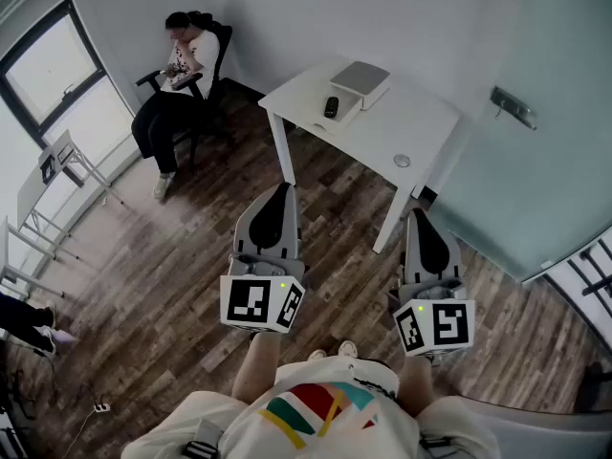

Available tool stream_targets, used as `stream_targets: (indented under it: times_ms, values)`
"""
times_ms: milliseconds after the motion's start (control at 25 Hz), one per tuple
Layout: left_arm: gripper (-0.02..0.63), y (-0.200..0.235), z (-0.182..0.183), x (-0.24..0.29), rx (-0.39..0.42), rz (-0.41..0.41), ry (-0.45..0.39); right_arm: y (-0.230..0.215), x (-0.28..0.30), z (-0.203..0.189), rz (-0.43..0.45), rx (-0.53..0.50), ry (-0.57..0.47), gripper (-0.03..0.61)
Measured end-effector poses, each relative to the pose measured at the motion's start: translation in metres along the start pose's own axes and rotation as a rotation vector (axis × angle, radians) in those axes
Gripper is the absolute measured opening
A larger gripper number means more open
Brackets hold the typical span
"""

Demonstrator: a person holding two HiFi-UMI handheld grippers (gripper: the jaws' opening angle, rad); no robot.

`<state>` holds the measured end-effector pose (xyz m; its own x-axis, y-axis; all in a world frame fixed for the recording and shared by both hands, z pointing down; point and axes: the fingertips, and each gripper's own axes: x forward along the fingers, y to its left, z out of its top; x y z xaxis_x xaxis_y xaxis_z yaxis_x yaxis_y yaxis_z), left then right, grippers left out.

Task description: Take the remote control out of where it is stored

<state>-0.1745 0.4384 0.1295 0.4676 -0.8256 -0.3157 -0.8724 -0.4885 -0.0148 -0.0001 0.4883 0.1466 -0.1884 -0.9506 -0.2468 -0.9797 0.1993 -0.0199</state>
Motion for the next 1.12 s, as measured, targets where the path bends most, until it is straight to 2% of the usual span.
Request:
stream_targets:
  times_ms: [600,680,840,960,1120]
  values:
    - [0.008,-0.038,-0.004,0.019,0.023,-0.017,-0.02,-0.043,-0.006,-0.009,-0.014,0.031,0.016,0.002]
    - [0.008,-0.044,-0.01,0.022,0.024,-0.014,-0.006,-0.048,-0.005,-0.016,-0.012,0.008,0.04,0.002]
    - [0.008,-0.062,-0.024,0.028,0.03,-0.026,0.029,-0.058,-0.002,-0.034,-0.02,-0.116,0.101,0.002]
    - [0.008,-0.069,-0.031,0.027,0.065,-0.02,0.055,-0.056,-0.004,-0.039,0.018,-0.12,0.102,0.002]
    - [0.008,-0.06,-0.033,0.028,0.077,0.016,0.049,-0.052,-0.005,-0.036,0.088,-0.088,0.054,0.002]
